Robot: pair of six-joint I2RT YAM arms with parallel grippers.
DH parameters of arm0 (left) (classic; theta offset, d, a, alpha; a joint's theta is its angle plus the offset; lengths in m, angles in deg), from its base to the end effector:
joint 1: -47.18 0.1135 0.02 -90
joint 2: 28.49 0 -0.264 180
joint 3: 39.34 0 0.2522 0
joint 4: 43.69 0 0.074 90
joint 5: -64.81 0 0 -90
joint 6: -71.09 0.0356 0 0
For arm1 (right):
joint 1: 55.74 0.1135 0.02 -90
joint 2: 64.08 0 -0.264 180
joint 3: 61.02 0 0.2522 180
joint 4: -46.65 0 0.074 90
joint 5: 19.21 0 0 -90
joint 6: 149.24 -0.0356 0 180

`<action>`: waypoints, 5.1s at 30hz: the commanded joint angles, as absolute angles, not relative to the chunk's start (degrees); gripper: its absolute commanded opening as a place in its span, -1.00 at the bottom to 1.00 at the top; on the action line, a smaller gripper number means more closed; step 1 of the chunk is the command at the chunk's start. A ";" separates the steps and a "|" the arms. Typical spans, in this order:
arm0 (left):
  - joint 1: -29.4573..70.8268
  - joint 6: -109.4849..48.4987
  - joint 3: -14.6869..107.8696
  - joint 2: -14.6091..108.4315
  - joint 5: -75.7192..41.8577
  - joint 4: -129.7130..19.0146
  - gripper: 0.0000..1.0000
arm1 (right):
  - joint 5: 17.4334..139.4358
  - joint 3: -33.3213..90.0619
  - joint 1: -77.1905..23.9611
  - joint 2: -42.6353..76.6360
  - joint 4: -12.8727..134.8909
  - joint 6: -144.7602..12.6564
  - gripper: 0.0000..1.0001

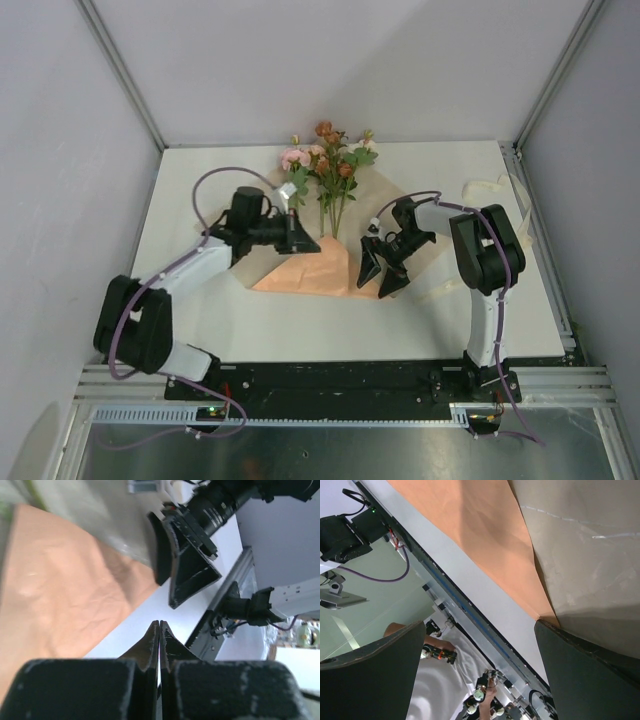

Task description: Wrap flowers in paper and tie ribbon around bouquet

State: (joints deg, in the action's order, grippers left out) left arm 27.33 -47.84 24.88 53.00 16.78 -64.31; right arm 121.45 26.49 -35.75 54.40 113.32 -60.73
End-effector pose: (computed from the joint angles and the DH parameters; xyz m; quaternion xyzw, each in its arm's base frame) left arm 0.2751 -0.1246 0.2380 0.0904 0.8486 -0.4624 0.2406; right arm 0.3188 0.1453 0.1201 0.1168 -0.8947 -0.4082 0.1387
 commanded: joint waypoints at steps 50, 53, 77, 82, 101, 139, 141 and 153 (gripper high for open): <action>9.84 -57.34 41.58 88.26 -9.20 -77.14 -1.00 | 117.58 54.79 -65.94 70.01 117.74 -62.92 0.87; 9.94 -57.32 41.65 88.38 -9.09 -77.14 -1.00 | 127.59 52.68 -66.25 69.54 117.35 -63.05 0.85; 10.43 -57.34 41.64 89.22 -9.82 -77.13 -1.00 | 126.41 17.77 -66.49 49.05 79.37 -86.37 0.72; 10.70 -57.15 41.26 88.91 -10.17 -77.13 -1.00 | 123.41 17.99 -67.52 47.07 77.43 -85.68 0.31; 11.24 -56.05 41.86 91.65 -8.83 -78.36 -1.00 | 120.31 26.19 -51.04 34.83 74.33 -91.91 -1.00; 11.58 -53.84 41.17 78.41 -2.81 -74.03 -0.98 | 122.70 26.48 -38.35 49.84 29.98 -130.10 -1.00; 11.83 -53.53 40.68 75.29 -2.02 -73.81 -0.92 | 122.42 26.52 -38.28 49.90 29.93 -130.06 -1.00; 26.61 -45.68 32.43 58.21 5.13 -80.57 0.26 | 120.48 26.60 -37.17 50.05 32.52 -127.90 -1.00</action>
State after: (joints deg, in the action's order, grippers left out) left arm 20.64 -52.02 34.41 62.40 2.84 -75.30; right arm 121.71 24.44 -38.31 49.67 33.06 -129.23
